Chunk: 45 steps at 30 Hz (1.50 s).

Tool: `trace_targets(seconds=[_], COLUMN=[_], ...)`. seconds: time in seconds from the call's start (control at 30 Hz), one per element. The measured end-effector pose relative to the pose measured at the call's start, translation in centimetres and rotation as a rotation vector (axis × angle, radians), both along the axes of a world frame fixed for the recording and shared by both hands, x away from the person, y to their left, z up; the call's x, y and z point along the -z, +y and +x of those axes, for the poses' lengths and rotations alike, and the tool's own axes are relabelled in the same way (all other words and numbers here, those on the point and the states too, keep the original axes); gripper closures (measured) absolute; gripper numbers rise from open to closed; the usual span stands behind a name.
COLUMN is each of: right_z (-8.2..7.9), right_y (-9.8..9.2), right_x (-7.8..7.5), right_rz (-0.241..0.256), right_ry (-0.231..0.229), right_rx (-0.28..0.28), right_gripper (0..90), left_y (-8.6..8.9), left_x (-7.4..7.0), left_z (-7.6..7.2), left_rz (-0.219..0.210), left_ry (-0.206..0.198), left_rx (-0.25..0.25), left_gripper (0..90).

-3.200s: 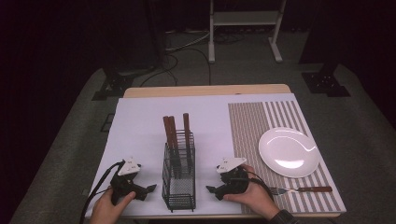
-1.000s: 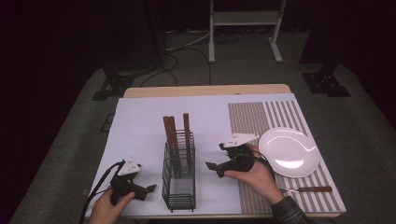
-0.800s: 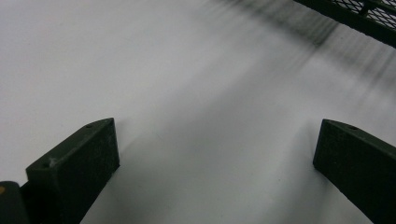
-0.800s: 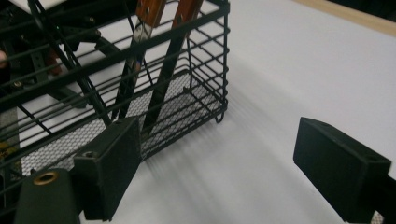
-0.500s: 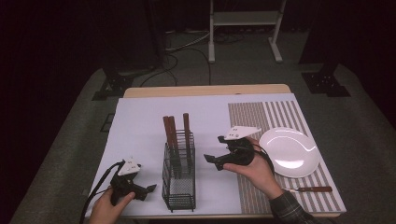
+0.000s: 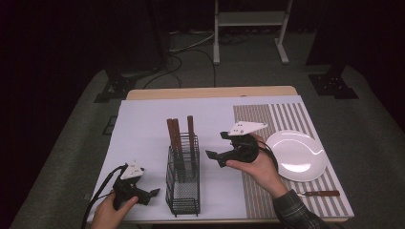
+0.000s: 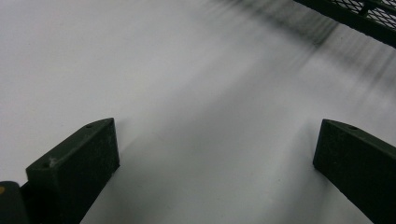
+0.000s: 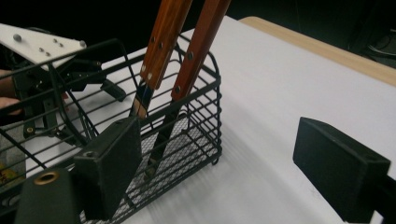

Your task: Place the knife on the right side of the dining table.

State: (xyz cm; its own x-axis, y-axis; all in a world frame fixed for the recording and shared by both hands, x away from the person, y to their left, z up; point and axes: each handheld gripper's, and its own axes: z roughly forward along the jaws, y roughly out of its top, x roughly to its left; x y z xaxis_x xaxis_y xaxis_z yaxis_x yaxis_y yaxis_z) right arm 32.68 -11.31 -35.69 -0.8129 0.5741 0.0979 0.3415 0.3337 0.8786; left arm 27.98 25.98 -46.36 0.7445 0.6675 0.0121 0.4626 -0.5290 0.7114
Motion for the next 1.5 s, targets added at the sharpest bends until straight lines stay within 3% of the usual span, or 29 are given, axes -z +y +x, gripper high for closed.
trace_targets(seconds=[0.6,1.5], right_z=[1.2,4.0], right_y=[1.2,3.7], right_x=[-1.3,-2.3], right_rz=[0.028,0.075], right_ry=[-0.018,-0.022], right_rx=[-0.005,-0.022], right_gripper=[14.4,33.5], left_y=[0.0,0.0], left_x=[0.0,0.0], left_z=[0.0,0.0], left_rz=[-0.004,-0.004], left_ry=[-0.002,-0.004], left_rx=[-0.001,-0.002], left_gripper=[0.0,0.0])
